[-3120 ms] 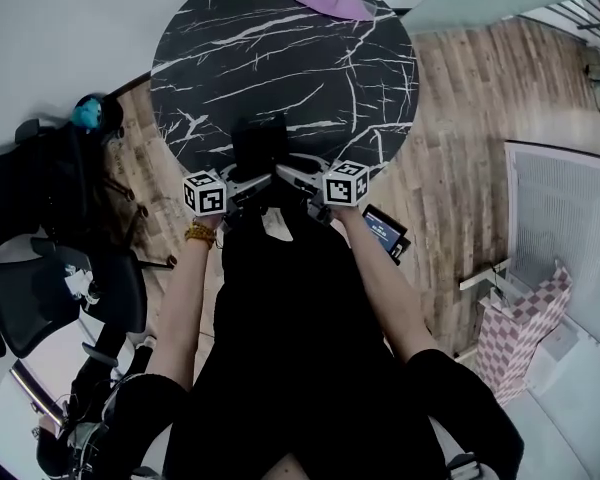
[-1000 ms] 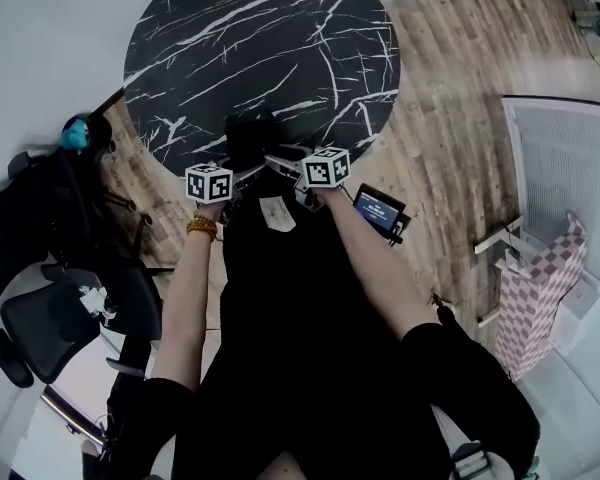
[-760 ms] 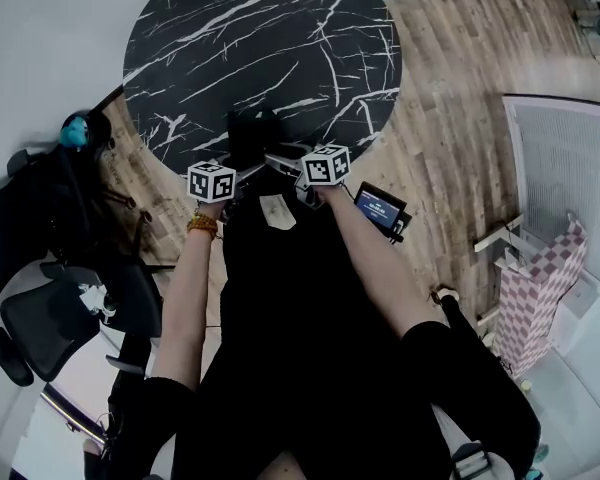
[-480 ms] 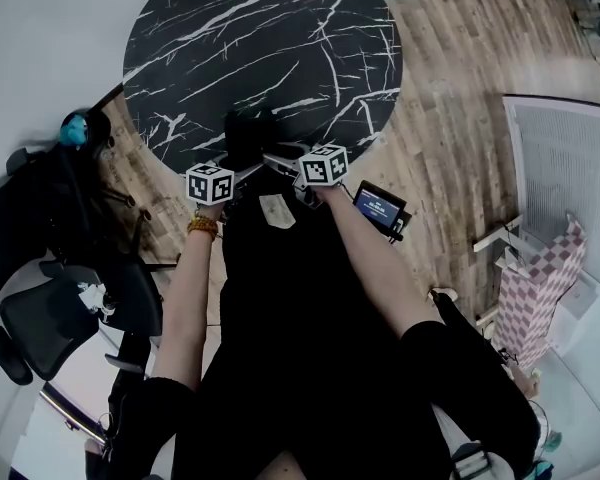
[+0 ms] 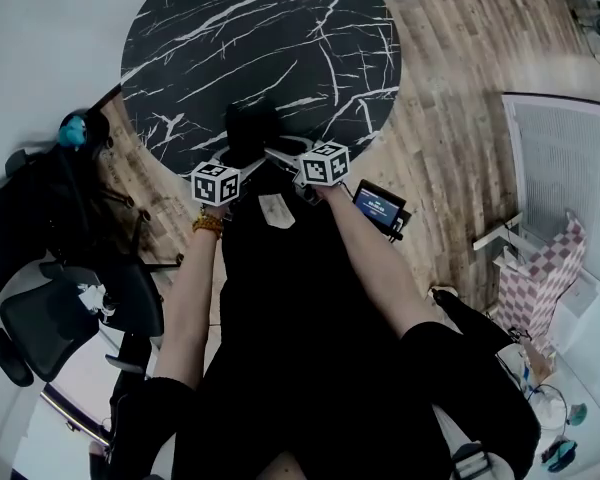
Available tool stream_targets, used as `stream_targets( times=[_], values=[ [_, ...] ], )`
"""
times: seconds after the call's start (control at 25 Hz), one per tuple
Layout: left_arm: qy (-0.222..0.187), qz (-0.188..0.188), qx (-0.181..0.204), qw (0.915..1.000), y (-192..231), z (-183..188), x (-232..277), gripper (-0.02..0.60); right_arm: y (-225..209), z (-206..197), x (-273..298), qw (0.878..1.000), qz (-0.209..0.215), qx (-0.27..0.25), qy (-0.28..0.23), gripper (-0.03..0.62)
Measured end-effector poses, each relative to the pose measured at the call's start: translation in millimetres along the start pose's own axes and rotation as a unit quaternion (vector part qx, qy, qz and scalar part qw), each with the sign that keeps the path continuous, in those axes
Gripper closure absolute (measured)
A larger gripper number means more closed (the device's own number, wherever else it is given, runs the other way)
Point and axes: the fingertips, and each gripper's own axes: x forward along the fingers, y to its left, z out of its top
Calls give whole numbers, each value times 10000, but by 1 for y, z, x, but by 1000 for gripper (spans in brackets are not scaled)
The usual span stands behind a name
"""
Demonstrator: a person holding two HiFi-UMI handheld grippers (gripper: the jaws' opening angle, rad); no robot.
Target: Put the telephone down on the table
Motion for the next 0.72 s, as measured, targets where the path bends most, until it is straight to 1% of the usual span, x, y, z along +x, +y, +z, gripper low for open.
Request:
stream_targets(
  times=[0.08,0.24,0.36,0.48,0.56,0.6,0.64,0.68,0.72],
  values=[
    [-12,-17,-37,10000,-1,3,4,252,-3,4,-3,10000,-52,1,-75,410],
    [-46,-378,-520,9979,-4,-4,6,252,-4,2,-7,9999,-134,-6,-103,410],
    [-38,-552,-684,9961,-5,-7,2,252,-3,-1,-5,9999,-101,-35,-32,410],
    [133,-791,-887,9928,-5,-10,-2,252,-3,-5,-4,9999,-91,-59,40,410],
    [339,-860,-956,9911,-4,-12,-4,252,-2,-4,-2,9999,-76,-63,37,410],
    [517,-793,-862,9918,-4,-14,-3,252,-2,-4,-2,9999,-95,-87,39,410],
    [729,-627,-653,9932,-2,-17,-3,252,-2,-4,-2,9998,-129,-122,46,410],
    [895,-394,-369,9945,0,-20,-3,252,-3,-5,-1,9997,-164,-154,50,409],
    [940,-153,-94,9954,3,-19,-5,252,-3,-5,-1,9997,-191,-172,48,404]
  ],
)
